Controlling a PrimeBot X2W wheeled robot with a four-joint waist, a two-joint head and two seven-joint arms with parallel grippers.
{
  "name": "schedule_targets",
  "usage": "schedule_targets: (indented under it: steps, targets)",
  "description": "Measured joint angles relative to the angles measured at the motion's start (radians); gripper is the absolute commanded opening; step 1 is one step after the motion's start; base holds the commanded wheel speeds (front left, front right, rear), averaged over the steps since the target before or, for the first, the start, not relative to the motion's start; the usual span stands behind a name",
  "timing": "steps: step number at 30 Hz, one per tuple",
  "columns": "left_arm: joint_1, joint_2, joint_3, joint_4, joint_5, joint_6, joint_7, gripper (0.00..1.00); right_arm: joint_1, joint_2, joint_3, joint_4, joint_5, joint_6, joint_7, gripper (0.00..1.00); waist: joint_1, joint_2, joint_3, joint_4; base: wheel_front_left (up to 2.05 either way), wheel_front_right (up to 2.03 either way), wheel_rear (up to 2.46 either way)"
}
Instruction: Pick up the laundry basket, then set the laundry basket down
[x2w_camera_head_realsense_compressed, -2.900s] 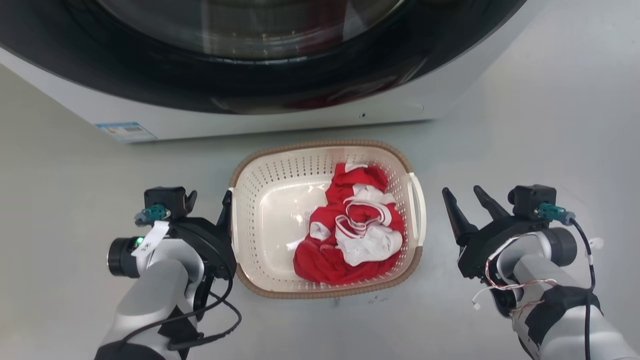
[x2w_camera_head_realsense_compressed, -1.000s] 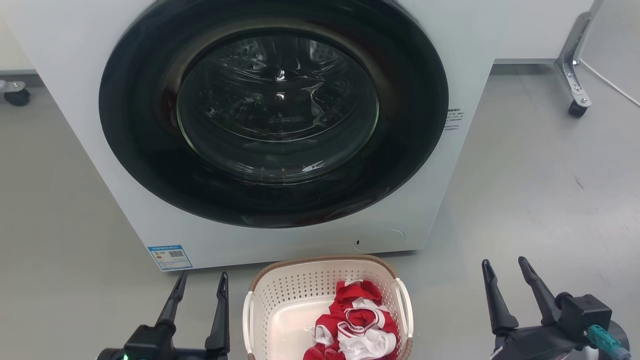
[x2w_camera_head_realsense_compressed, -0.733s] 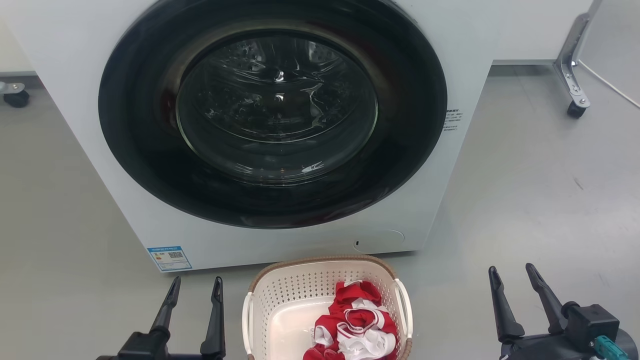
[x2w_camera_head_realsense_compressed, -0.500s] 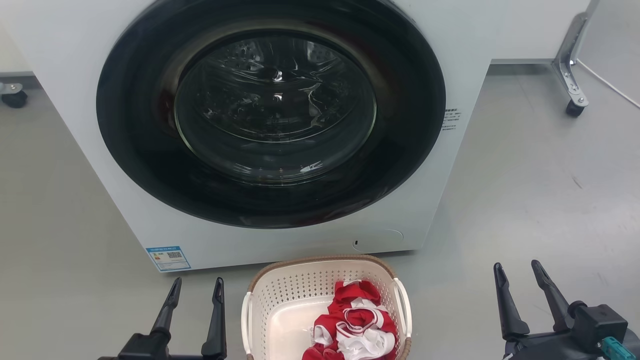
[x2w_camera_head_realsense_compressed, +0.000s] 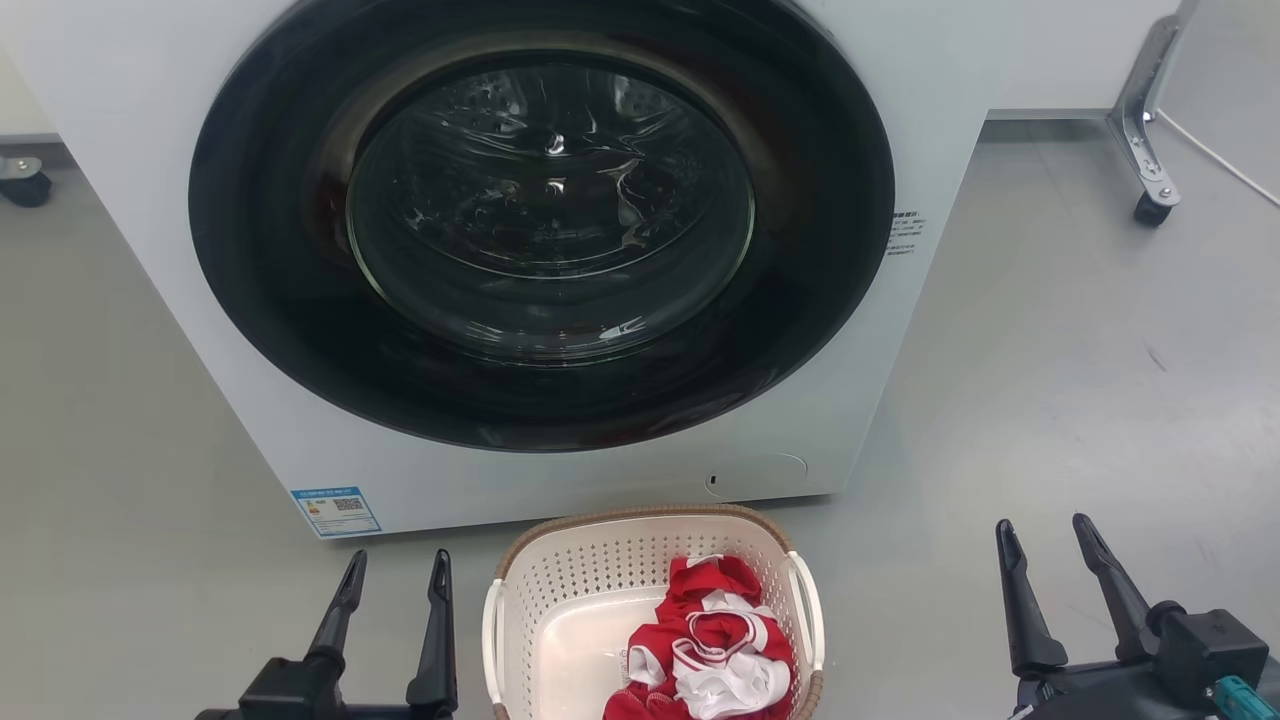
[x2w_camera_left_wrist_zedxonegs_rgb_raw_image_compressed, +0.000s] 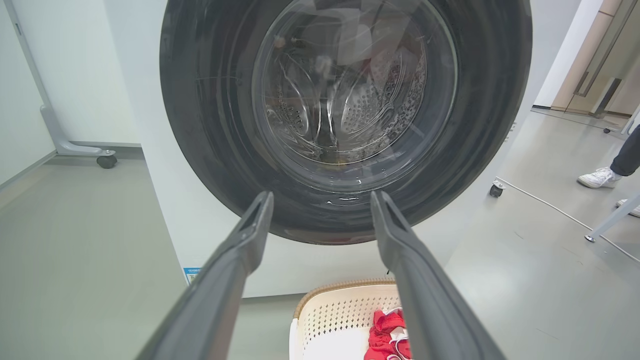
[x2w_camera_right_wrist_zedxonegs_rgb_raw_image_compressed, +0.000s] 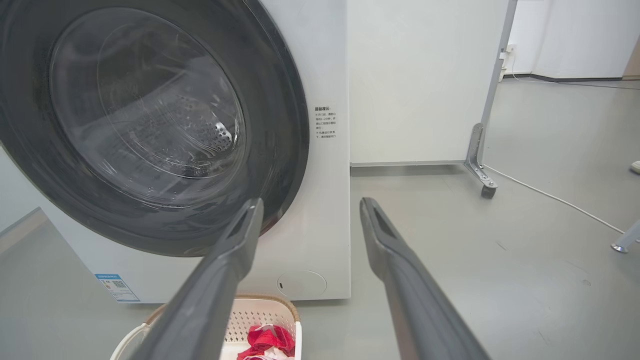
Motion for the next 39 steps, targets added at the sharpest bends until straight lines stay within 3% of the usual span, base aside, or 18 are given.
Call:
schedule_targets:
  steps: [11, 12, 20, 39]
  targets:
    - [0.009, -0.007, 0.005, -0.017, 0.027, 0.001, 0.020, 1.00, 0.000, 0.000, -0.009, -0.013, -0.021, -0.003, 0.000, 1.00, 0.0000, 0.0000, 0.002, 0.002, 0.00, 0.00, 0.00]
    - [0.009, -0.008, 0.005, -0.016, 0.027, 0.001, 0.021, 0.00, 0.001, 0.001, -0.008, -0.011, -0.021, -0.003, 0.001, 0.00, 0.0001, 0.0000, 0.002, 0.002, 0.00, 0.00, 0.00]
    - [0.024, -0.012, 0.015, 0.022, 0.004, -0.010, 0.032, 0.00, 0.021, 0.029, -0.021, 0.025, 0.007, 0.004, 0.013, 0.00, 0.0000, 0.0000, 0.001, 0.002, 0.00, 0.00, 0.00]
    - [0.011, -0.028, 0.086, 0.061, -0.270, -0.055, 0.095, 0.00, 0.011, 0.075, -0.105, 0.059, 0.255, 0.052, 0.094, 0.00, 0.0001, 0.0000, -0.007, 0.006, 0.00, 0.00, 0.00]
